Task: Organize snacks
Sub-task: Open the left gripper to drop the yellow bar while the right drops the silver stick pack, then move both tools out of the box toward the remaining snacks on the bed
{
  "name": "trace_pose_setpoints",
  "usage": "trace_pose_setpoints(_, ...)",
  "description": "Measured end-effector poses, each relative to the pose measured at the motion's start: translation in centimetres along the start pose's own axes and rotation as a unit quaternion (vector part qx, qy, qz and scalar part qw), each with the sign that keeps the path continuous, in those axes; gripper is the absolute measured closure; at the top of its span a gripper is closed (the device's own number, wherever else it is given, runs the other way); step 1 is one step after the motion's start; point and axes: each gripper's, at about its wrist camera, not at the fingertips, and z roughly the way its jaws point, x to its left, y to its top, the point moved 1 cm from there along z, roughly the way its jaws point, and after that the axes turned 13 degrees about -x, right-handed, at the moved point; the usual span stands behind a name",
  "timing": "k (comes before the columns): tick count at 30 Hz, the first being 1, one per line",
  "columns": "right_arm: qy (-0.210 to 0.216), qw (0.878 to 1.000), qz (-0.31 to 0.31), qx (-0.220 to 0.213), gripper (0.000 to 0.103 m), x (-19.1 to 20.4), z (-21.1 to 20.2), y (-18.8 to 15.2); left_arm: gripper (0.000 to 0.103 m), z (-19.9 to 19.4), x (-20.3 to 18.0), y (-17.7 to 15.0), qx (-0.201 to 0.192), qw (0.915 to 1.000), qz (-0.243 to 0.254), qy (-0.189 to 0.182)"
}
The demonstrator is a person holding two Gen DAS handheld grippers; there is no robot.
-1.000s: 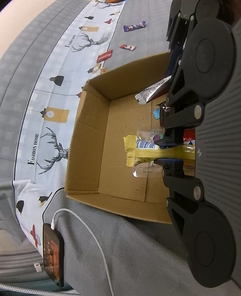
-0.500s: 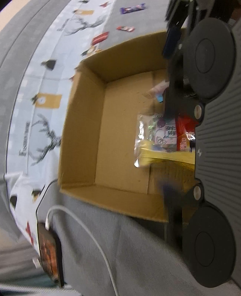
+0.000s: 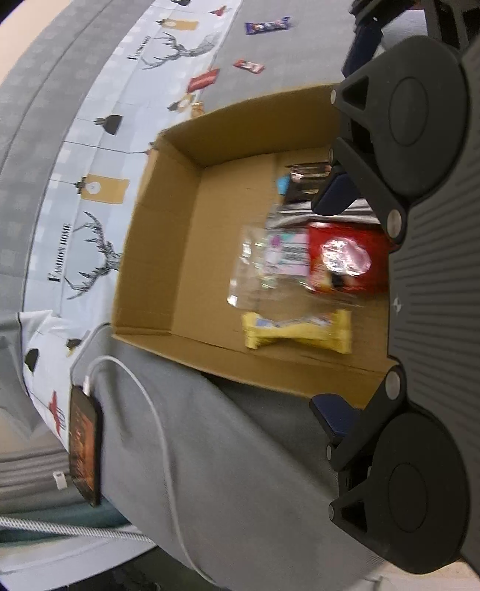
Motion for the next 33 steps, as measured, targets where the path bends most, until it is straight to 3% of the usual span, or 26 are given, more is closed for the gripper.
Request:
trace_pose_setpoints(14, -0.015, 0.998, -0.041, -0.043, 0.01, 3.0, -7.2, -1.1, 0.0, -7.3, -0.1, -3.0, -0.039, 0.9983, 0.021, 0.037)
trace_pose_setpoints(33, -0.006, 0.994, -0.069, -0.086, 0.006, 4.9, -12.6, -2.8, 0.0, -12.4, -1.3, -5.8, -0.082, 0.995, 0.043, 0.038)
